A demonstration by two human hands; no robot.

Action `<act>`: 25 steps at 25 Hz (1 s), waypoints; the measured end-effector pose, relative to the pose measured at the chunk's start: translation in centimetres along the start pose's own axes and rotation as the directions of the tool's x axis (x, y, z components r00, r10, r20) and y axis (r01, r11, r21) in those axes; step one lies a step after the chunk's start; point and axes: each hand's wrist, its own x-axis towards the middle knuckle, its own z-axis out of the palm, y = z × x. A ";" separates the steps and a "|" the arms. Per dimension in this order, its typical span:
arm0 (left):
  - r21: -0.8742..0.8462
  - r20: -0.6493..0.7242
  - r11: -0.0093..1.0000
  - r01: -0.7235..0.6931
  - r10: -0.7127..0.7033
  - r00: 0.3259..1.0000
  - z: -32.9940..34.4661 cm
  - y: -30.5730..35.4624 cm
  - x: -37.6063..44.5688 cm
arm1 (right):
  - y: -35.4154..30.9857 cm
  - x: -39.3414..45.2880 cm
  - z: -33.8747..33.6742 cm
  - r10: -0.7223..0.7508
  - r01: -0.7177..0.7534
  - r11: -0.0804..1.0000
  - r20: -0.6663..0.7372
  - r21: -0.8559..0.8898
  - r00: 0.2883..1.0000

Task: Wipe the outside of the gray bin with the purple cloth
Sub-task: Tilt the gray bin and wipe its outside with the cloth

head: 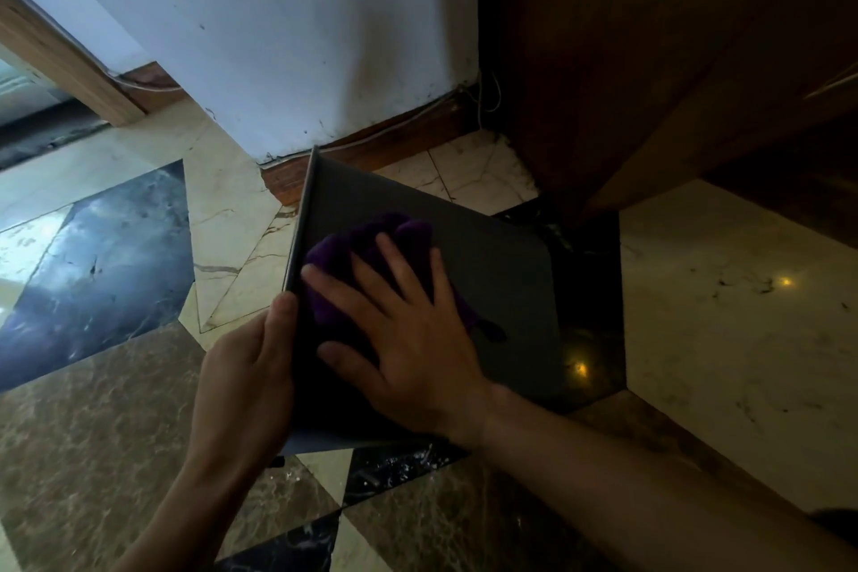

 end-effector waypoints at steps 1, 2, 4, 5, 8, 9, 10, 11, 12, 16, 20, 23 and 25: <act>0.032 0.002 0.999 -0.010 0.010 1.000 0.0 -0.1 0.0 | 1.0 0.0 -0.2 0.048 -0.048 0.999 0.018 -0.013 0.999; 0.061 0.011 0.998 -0.020 0.019 1.000 -0.1 -0.2 0.1 | 2.2 0.1 -0.4 0.101 -0.100 0.995 0.024 -0.026 0.995; 0.103 0.013 0.994 -0.031 0.030 0.999 -0.3 -0.2 0.1 | 4.6 0.3 -0.6 0.196 -0.195 0.979 0.020 -0.061 0.980; 0.112 0.013 0.993 -0.029 0.028 1.000 -0.5 -0.4 0.1 | 5.9 0.4 -0.7 0.239 -0.237 0.968 0.015 -0.076 0.971; 0.099 0.019 0.995 -0.019 0.017 1.000 -0.5 -0.8 -0.1 | 9.9 0.5 -1.2 0.425 -0.425 0.902 -0.021 -0.070 0.905; 0.091 0.016 0.996 -0.013 0.011 1.000 -0.5 -0.9 -0.2 | 11.1 0.5 -1.5 0.497 -0.499 0.866 -0.042 -0.043 0.867; 0.066 0.023 0.998 0.000 -0.001 1.000 -0.5 -1.0 -0.3 | 12.1 0.6 -1.7 0.556 -0.557 0.830 -0.060 -0.010 0.829; 0.015 0.050 1.000 0.024 -0.025 0.998 -0.7 -0.9 -0.4 | 12.9 0.5 -1.8 0.597 -0.597 0.802 -0.067 0.021 0.800; -0.049 0.101 0.997 0.062 -0.057 0.993 -1.0 -0.7 -0.4 | 13.5 0.4 -2.0 0.618 -0.617 0.786 -0.064 0.047 0.783; -0.210 0.205 0.939 0.271 -0.229 0.952 -2.0 0.9 3.8 | 14.8 0.0 -2.0 0.606 -0.597 0.793 -0.061 0.122 0.793; -0.209 0.243 0.859 0.468 -0.418 0.875 -0.3 4.0 11.4 | 16.0 -0.4 -1.9 0.572 -0.556 0.811 -0.050 0.181 0.819; -0.053 0.301 0.872 0.487 -0.451 0.840 2.1 6.3 15.0 | 17.5 -1.6 -2.2 0.611 -0.586 0.772 -0.037 0.246 0.790; 0.023 0.247 0.897 0.441 -0.433 0.867 2.6 6.8 16.6 | 17.7 -1.7 -2.5 0.620 -0.581 0.746 -0.022 0.327 0.784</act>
